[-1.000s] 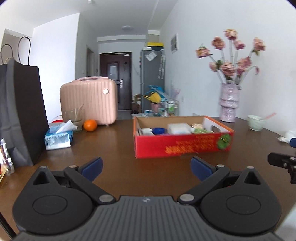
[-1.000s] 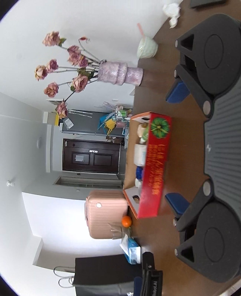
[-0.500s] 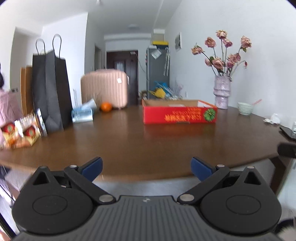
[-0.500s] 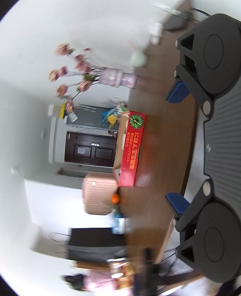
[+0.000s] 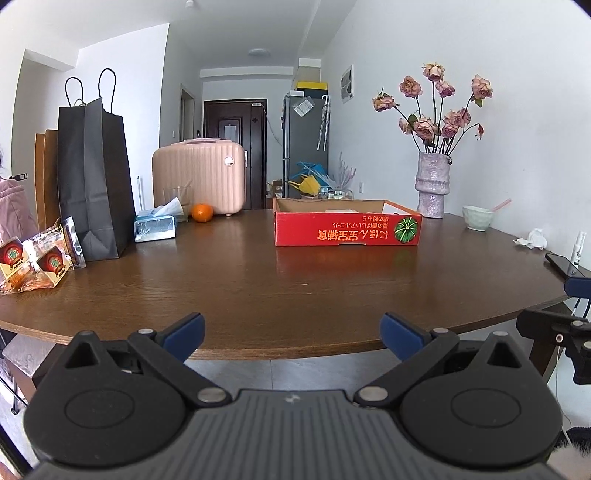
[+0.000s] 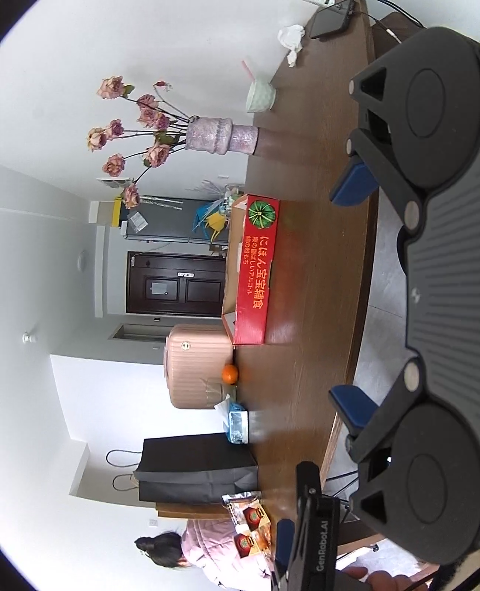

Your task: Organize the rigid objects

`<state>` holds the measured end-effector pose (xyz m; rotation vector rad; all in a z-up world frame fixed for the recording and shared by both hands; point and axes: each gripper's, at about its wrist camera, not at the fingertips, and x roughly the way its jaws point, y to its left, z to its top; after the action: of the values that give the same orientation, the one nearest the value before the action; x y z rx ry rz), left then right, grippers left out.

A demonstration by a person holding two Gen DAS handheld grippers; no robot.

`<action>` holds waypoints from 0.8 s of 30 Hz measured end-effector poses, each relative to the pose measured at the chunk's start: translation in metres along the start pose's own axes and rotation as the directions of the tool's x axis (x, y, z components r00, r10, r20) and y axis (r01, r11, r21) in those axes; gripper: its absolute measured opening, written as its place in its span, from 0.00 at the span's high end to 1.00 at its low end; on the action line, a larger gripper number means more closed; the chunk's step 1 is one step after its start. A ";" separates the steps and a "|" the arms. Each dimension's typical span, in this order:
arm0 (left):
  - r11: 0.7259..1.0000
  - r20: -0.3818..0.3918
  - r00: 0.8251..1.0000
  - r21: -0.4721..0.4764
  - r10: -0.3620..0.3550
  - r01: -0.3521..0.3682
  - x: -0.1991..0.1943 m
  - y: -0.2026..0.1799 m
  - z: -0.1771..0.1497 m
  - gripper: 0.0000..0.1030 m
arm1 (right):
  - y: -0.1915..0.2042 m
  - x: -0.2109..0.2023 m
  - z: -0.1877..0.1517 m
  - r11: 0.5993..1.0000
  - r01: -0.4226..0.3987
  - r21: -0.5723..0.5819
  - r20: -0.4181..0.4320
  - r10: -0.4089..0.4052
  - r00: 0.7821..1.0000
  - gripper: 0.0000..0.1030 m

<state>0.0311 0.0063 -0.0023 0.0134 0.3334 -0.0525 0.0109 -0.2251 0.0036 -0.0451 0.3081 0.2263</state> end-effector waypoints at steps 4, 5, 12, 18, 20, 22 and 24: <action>1.000 0.015 1.000 0.015 -0.001 0.001 -0.003 -0.002 0.000 0.00 | -0.003 0.000 0.001 1.000 0.009 0.011 0.008 -0.010 1.000 0.00; 1.000 0.019 1.000 0.018 -0.001 0.001 -0.003 -0.002 0.000 0.00 | -0.003 0.000 0.001 1.000 0.014 0.013 0.012 -0.014 1.000 0.00; 1.000 0.021 1.000 0.016 0.002 -0.003 -0.004 -0.002 0.001 0.00 | -0.003 -0.001 0.002 1.000 0.022 0.011 0.025 -0.022 0.999 0.00; 1.000 0.022 1.000 0.016 0.003 -0.003 -0.004 -0.001 0.002 0.00 | -0.002 0.000 0.000 1.000 0.018 0.019 0.021 -0.018 1.000 0.00; 1.000 0.028 1.000 0.021 0.003 -0.003 -0.004 -0.001 0.002 0.00 | -0.002 0.000 0.000 1.000 0.016 0.017 0.021 -0.016 1.000 0.00; 1.000 0.031 1.000 0.025 0.003 -0.004 -0.004 -0.001 0.002 0.00 | -0.001 0.000 0.000 1.000 0.016 0.017 0.022 -0.016 1.000 0.00; 1.000 0.036 0.999 0.028 0.003 -0.004 -0.005 -0.001 0.003 0.00 | -0.001 0.000 0.000 1.000 0.017 0.018 0.020 -0.017 1.000 0.00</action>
<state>0.0277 0.0056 0.0018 0.0404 0.2971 -0.0541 0.0116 -0.2263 0.0036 -0.0281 0.2896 0.2072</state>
